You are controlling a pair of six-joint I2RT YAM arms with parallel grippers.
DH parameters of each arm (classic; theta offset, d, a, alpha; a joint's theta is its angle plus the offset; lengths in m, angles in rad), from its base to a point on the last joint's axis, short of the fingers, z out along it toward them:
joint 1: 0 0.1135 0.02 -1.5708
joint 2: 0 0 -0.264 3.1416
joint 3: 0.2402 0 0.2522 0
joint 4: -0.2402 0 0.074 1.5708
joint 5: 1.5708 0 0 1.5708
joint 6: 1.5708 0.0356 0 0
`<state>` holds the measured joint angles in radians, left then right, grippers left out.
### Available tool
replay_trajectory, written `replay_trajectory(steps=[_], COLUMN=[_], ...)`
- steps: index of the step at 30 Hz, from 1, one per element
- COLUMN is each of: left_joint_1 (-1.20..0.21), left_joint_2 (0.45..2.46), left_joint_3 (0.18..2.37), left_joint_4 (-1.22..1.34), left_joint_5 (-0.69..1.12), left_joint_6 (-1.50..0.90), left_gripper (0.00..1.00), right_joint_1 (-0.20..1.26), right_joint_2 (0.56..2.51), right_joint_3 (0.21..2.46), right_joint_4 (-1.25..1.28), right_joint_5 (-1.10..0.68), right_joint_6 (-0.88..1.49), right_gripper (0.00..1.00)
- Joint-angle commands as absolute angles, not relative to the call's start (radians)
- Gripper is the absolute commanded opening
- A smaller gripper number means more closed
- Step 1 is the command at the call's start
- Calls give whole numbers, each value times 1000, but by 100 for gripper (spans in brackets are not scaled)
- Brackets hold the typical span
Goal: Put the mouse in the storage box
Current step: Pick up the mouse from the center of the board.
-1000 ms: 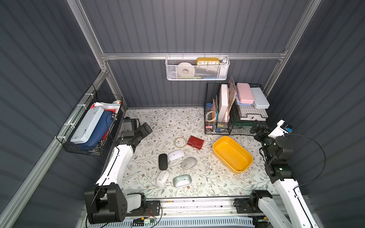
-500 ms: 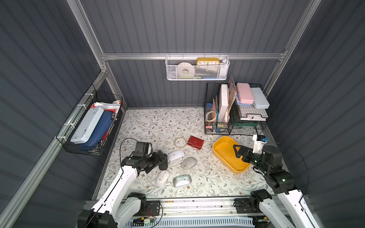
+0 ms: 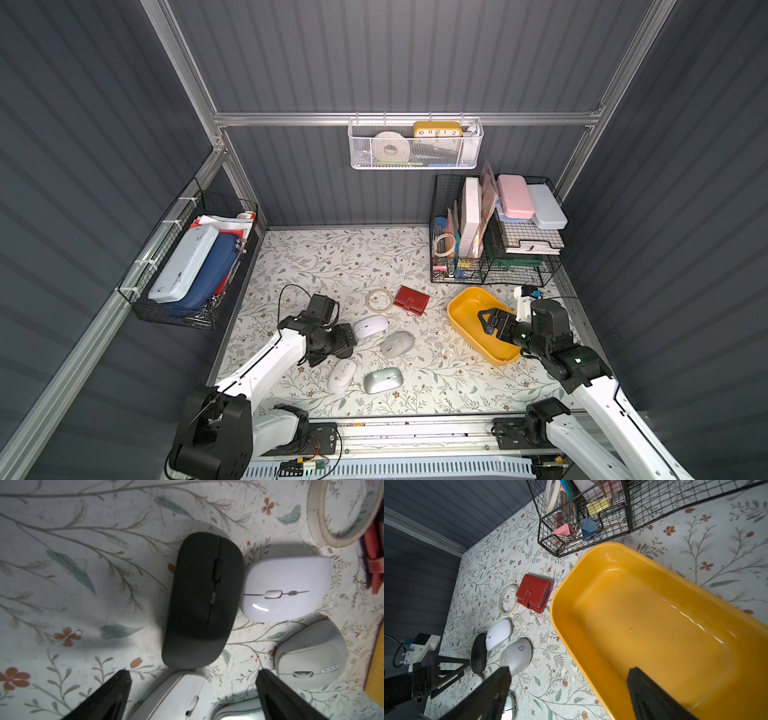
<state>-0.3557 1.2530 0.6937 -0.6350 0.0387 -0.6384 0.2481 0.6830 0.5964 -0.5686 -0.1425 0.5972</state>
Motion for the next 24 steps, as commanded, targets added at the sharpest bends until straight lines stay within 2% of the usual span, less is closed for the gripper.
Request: replay_trajectory(steps=[1, 7, 17, 24], left_joint_1=[-404, -449, -451, -451], left_joint_2=[1317, 1443, 1531, 1617], left_joint_3=[753, 813, 818, 846], left_joint_4=[-670, -678, -650, -632], left_joint_5=[-75, -132, -152, -168], left_joint_6=[-597, -574, -580, -592], left_gripper=[98, 96, 92, 84], right_joint_1=[252, 252, 252, 252], right_joint_2=[676, 684, 684, 686], right_joint_3=[597, 600, 599, 584], right_joint_4=[-532, -547, -518, -508], right_joint_5=[-112, -85, -48, -58], right_joint_6=[603, 602, 600, 610], right_gripper=[93, 93, 93, 93])
